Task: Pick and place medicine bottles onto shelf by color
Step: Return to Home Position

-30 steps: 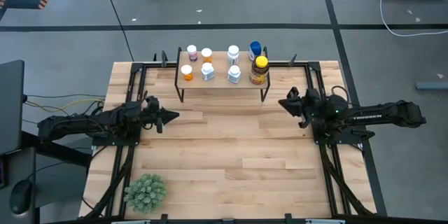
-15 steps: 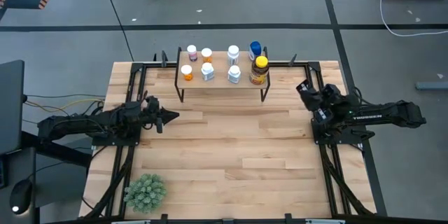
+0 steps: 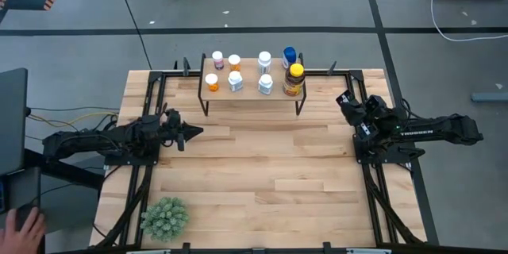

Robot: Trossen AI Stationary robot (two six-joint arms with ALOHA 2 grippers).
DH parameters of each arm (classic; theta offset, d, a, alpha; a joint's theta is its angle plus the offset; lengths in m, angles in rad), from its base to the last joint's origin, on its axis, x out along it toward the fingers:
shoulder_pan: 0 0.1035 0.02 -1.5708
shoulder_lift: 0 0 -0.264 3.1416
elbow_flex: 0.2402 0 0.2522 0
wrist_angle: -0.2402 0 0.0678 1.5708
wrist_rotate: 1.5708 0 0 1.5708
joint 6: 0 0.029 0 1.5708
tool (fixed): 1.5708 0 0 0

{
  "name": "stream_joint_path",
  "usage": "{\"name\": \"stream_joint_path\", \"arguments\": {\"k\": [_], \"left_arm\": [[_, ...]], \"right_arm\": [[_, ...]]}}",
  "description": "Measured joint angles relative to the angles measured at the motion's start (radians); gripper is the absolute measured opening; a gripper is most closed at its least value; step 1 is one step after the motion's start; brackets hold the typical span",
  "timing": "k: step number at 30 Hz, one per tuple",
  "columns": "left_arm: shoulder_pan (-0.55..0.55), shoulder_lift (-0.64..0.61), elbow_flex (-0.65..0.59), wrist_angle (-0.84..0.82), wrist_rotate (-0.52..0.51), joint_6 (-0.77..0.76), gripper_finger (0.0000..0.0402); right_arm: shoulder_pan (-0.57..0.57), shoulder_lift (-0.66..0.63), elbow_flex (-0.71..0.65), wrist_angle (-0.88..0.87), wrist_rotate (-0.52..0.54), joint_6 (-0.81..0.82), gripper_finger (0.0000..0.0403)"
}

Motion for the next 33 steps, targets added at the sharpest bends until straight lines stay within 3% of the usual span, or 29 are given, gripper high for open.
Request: {"name": "stream_joint_path", "arguments": {"k": [33], "left_arm": [[0.000,0.000,0.000,0.000,0.000,0.000,0.0024]], "right_arm": [[0.000,0.000,0.001,0.000,0.000,0.000,0.0017]]}}
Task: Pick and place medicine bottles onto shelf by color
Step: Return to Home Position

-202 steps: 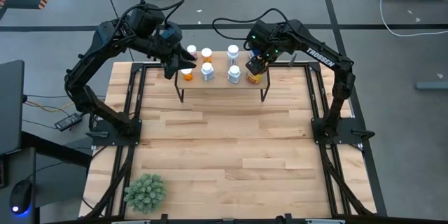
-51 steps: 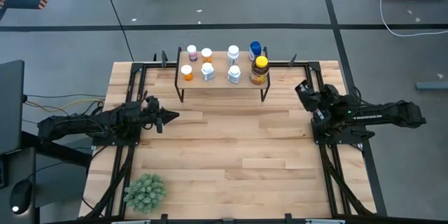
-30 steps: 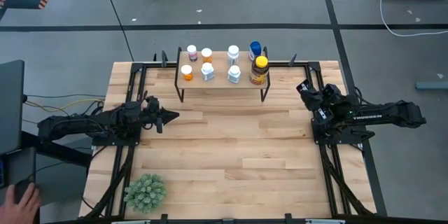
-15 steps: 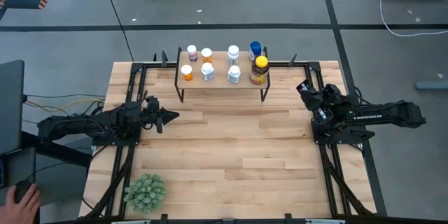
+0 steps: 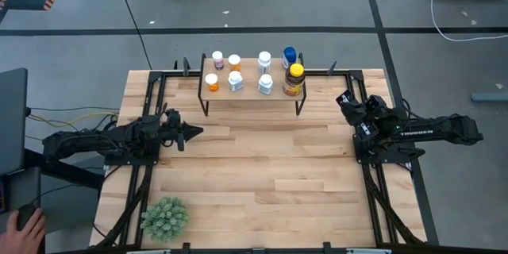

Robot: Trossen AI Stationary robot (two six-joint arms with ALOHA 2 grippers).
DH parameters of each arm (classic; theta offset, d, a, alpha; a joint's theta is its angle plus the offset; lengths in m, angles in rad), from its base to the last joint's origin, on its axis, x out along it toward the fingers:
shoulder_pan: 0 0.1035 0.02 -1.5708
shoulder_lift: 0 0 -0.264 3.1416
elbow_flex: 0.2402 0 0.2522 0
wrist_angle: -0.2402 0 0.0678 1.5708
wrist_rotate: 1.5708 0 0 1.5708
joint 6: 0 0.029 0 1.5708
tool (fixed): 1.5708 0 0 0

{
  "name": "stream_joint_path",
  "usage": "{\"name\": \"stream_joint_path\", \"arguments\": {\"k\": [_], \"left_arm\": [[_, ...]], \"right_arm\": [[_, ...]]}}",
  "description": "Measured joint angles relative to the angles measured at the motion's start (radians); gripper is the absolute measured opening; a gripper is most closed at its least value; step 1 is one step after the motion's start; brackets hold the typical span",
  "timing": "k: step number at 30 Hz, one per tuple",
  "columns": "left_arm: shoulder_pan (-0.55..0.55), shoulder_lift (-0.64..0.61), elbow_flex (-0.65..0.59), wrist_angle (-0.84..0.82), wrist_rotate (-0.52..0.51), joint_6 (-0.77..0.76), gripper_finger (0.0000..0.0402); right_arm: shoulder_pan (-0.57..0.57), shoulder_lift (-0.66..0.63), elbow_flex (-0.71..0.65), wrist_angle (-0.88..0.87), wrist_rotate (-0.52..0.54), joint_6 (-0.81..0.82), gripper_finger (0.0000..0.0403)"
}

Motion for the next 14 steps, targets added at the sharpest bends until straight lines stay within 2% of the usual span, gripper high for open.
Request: {"name": "stream_joint_path", "arguments": {"k": [14], "left_arm": [[0.000,0.000,0.000,0.000,0.000,0.000,0.0030]], "right_arm": [[0.000,0.000,0.000,0.000,0.000,0.000,0.0017]]}}
